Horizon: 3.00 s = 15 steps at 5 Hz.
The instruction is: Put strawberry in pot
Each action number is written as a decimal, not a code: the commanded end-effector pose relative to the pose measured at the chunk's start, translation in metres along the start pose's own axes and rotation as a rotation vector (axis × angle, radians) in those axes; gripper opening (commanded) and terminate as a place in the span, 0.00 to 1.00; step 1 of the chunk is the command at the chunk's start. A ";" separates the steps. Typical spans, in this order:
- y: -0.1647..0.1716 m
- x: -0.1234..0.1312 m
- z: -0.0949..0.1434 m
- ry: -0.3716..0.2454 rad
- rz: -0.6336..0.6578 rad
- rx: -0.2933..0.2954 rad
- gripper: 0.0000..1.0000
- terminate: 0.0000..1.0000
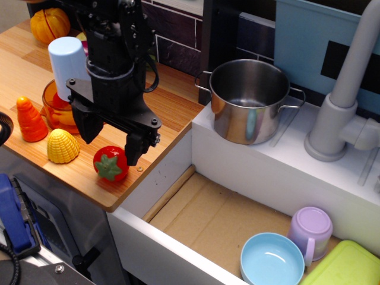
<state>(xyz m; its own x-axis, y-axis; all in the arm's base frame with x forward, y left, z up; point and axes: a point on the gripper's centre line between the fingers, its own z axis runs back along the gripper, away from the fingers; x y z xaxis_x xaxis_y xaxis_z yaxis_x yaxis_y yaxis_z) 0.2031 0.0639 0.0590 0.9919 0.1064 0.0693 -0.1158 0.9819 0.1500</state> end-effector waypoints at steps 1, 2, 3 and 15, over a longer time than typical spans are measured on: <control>0.000 0.000 0.000 0.000 0.000 0.000 1.00 0.00; 0.020 -0.009 -0.016 0.008 0.007 -0.023 1.00 0.00; 0.027 -0.015 -0.027 -0.009 0.008 -0.032 1.00 0.00; -0.052 0.139 0.075 -0.310 -0.069 -0.021 0.00 0.00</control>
<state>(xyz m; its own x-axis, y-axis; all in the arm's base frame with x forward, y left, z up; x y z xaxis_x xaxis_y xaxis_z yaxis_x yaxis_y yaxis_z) 0.3400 0.0170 0.1170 0.9336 -0.0098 0.3582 -0.0579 0.9824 0.1778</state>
